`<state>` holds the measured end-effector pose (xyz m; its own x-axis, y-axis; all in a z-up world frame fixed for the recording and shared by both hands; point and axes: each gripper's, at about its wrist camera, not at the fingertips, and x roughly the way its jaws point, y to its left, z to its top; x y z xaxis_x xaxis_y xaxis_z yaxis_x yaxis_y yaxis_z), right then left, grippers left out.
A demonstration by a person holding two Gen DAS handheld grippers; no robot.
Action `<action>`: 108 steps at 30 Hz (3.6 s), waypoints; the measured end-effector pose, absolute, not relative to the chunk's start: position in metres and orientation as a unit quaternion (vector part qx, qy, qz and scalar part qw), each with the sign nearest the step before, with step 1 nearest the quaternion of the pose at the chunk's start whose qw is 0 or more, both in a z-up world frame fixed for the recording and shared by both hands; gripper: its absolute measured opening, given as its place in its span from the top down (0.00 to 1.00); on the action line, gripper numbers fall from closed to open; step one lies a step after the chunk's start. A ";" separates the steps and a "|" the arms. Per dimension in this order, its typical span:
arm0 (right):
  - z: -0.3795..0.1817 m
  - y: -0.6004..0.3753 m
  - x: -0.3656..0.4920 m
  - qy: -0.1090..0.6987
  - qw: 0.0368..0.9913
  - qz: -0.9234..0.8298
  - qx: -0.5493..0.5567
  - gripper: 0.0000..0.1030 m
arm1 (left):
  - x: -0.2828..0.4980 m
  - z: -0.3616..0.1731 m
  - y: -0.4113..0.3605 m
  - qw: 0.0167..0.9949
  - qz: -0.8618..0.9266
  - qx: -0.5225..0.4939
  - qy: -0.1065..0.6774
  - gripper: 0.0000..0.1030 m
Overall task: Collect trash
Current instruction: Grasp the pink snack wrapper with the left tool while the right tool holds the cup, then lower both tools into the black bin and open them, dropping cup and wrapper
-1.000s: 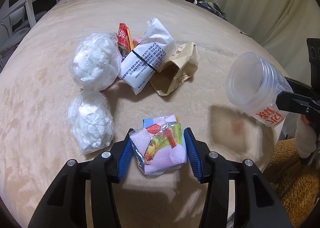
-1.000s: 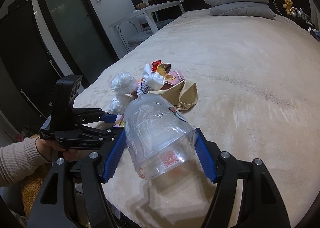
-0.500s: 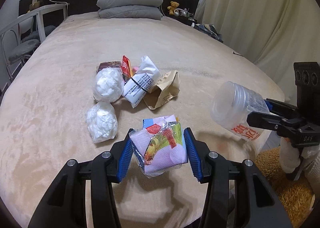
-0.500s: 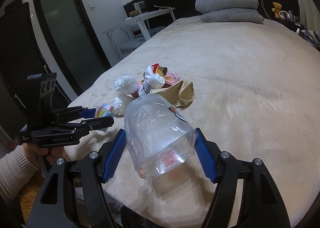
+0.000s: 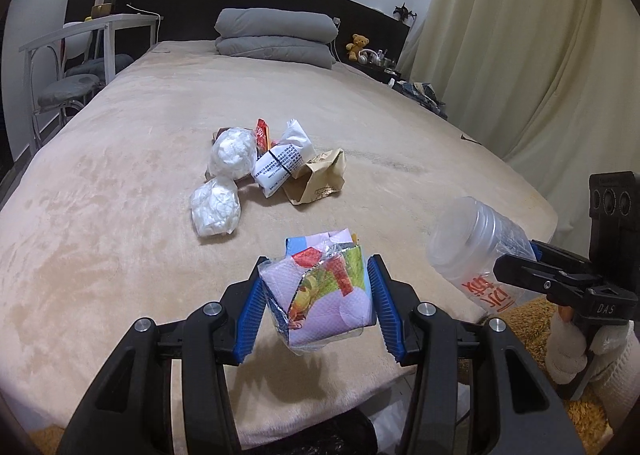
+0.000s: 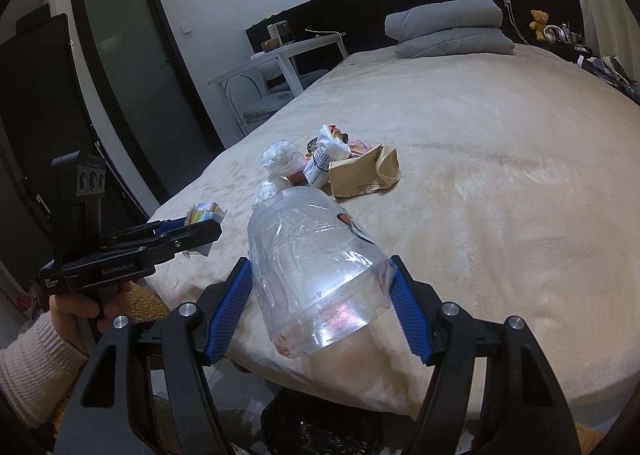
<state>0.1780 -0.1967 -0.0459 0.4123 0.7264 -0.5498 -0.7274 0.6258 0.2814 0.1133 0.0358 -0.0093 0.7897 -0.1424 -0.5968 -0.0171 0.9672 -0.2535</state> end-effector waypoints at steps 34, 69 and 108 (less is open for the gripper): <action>-0.101 -0.209 0.104 0.447 0.799 0.401 0.031 0.33 | 0.020 -0.052 -0.012 0.910 -0.029 -0.169 0.376 0.53; -0.235 -0.174 0.136 0.692 0.670 0.269 0.019 0.32 | 0.053 -0.176 -0.021 0.745 -0.031 -0.200 0.635 0.53; -0.137 -0.210 0.121 0.503 0.781 0.365 0.053 0.21 | 0.019 -0.090 -0.005 0.871 0.001 -0.162 0.463 0.35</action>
<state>0.1213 -0.2098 -0.1370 0.2268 0.6239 -0.7479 -0.5169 0.7280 0.4505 0.0191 -0.0047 -0.0897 0.5706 -0.1488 -0.8076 -0.1523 0.9472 -0.2821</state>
